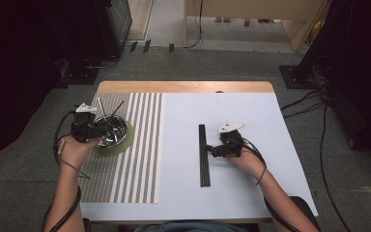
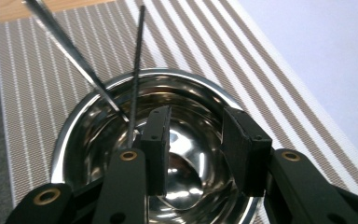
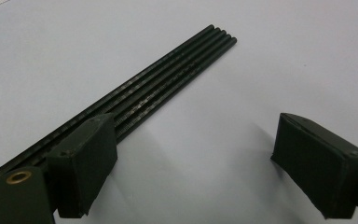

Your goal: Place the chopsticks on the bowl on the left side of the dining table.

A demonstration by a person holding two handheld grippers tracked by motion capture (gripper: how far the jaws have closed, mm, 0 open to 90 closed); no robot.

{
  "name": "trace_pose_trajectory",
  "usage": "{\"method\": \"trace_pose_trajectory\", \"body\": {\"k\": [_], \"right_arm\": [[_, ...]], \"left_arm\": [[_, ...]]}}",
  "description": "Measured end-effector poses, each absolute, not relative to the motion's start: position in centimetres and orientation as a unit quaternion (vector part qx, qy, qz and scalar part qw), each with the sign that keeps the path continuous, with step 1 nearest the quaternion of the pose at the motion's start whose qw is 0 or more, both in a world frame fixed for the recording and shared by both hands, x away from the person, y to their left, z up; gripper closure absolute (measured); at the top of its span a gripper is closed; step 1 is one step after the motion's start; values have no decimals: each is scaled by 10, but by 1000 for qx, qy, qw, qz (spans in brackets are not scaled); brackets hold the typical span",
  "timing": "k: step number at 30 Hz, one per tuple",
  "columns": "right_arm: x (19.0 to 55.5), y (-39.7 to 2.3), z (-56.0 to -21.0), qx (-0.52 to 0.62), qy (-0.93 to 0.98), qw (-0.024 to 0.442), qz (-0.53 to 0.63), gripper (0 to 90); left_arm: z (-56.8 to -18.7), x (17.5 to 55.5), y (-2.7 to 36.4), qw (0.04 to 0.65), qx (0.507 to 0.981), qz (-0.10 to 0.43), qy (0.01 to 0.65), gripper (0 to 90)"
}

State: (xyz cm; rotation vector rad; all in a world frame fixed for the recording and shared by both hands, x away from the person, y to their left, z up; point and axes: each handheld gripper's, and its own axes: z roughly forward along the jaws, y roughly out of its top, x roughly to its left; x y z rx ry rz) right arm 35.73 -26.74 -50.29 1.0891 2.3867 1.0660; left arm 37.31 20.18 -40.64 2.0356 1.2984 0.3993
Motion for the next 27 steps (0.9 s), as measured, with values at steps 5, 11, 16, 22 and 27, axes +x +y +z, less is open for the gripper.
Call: {"method": "trace_pose_trajectory", "body": {"k": [5,11,16,22,27], "right_arm": [[357,-267,-503,380,833,154,372,134],[357,-267,-503,380,833,154,372,134],[357,-267,-503,380,832,154,372,134],[357,-267,-503,380,833,154,372,134],[357,-267,-503,380,833,154,372,134]], "left_arm": [[-404,373,193,343,785,148,494,587],[-403,372,180,340,793,150,482,529],[-403,371,171,342,797,143,477,491],[-406,369,161,342,803,137,468,480],[-407,368,151,339,810,139,457,446]]}}
